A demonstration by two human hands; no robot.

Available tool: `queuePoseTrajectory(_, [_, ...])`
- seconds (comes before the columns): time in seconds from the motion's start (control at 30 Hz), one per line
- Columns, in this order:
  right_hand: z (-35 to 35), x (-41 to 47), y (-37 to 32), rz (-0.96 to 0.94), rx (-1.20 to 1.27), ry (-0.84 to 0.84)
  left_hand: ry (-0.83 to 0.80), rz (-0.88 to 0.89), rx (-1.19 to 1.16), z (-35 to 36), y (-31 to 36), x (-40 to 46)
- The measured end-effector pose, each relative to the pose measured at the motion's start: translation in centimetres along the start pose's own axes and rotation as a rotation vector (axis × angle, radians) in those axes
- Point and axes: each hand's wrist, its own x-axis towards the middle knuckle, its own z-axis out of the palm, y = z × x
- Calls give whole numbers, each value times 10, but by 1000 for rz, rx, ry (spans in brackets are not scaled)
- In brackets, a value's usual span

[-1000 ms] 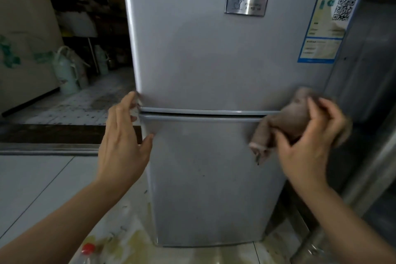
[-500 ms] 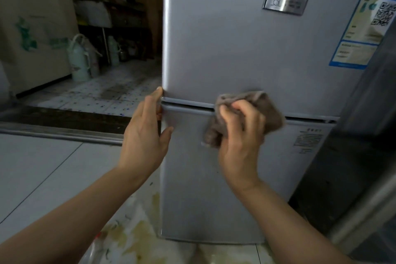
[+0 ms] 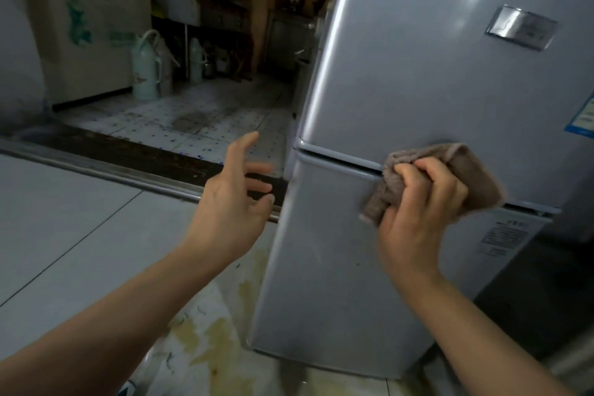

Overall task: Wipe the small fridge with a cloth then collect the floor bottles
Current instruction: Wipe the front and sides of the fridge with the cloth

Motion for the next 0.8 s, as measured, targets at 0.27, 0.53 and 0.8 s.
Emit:
queuePoseTrajectory(0.27, [40,31,-77,-276,130,-190,45,32,100,-10,-25,-10])
queuePoseTrajectory(0.53, [55,-24,-75,-522,88,-501,-15,39,222,-29,-54,-23])
queuePoseTrajectory(0.8, [31,-82,-42,-587,156,-757,-67,6,190,-14,-47,-35])
